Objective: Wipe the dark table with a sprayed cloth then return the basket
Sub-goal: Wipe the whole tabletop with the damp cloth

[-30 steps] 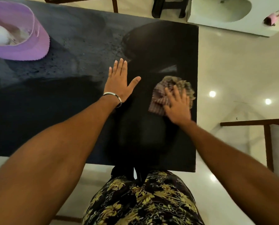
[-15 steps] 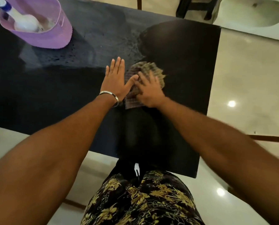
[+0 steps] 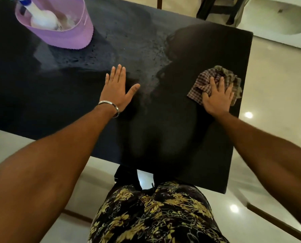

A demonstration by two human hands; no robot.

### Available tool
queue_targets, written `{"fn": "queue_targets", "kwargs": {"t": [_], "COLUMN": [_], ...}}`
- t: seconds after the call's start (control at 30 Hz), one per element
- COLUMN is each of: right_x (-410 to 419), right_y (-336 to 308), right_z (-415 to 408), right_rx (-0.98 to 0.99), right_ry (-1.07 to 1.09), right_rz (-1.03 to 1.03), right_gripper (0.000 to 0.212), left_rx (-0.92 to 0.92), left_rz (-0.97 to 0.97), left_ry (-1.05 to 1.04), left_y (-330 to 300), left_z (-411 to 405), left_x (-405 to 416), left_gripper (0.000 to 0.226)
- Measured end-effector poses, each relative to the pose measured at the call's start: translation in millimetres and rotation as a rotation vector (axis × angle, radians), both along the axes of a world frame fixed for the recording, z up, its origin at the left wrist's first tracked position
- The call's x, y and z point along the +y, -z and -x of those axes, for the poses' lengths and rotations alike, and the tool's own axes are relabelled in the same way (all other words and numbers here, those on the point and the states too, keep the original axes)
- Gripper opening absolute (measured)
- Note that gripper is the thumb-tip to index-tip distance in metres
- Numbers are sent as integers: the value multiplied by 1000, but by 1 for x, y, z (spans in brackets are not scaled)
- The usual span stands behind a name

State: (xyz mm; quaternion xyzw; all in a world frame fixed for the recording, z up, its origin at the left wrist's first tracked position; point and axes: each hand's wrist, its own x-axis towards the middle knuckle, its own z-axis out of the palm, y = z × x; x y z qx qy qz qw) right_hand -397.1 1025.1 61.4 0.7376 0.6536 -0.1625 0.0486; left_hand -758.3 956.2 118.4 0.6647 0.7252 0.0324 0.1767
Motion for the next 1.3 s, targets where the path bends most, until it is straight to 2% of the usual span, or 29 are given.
{"fn": "queue_targets", "kwargs": {"t": [0.03, 0.1, 0.23, 0.3, 0.37, 0.43, 0.53, 0.6, 0.8, 0.93, 1.0, 1.17, 1.3], "right_x": [-4, -20, -70, -97, -122, -132, -116, -95, -16, -7, -25, -113, -115], "right_y": [1, 2, -5, -9, -11, -7, -4, -2, 3, 3, 2, -5, -1], "right_z": [25, 87, 227, 292, 339, 358, 336, 302, 180, 187, 224, 315, 307], "right_rx": [3, 45, 115, 144, 101, 78, 160, 190, 50, 26, 40, 151, 176], "right_ry": [35, -31, -413, -632, -863, -981, -946, -742, -46, 204, 148, -444, -684], "right_rz": [-4, -13, -1, 59, 124, 153, 103, 43, 22, 45, 10, 53, 98], "right_gripper": [70, 72, 75, 70, 65, 66, 69, 71, 71, 71, 73, 72, 73], "left_rx": [-5, -7, -35, -39, -31, -11, -15, -30, -23, -30, -35, -79, -52], "left_rz": [5, 8, 11, 33, 70, 75, 75, 64, 100, 125, 138, 135, 129], "left_ry": [2, 6, 15, 37, 48, 55, 88, 114, 141, 154, 163, 227, 271], "left_y": [1, 2, 0, -1, -3, -4, -1, 2, 10, 17, 20, 21, 22], "left_z": [10, 27, 57, 73, 89, 104, 123, 133, 137, 130, 125, 102, 84], "left_x": [0, 2, 10, 15, 19, 24, 30, 33, 38, 41, 43, 64, 89], "left_gripper": [87, 87, 84, 83, 83, 83, 85, 87, 90, 89, 90, 102, 102]}}
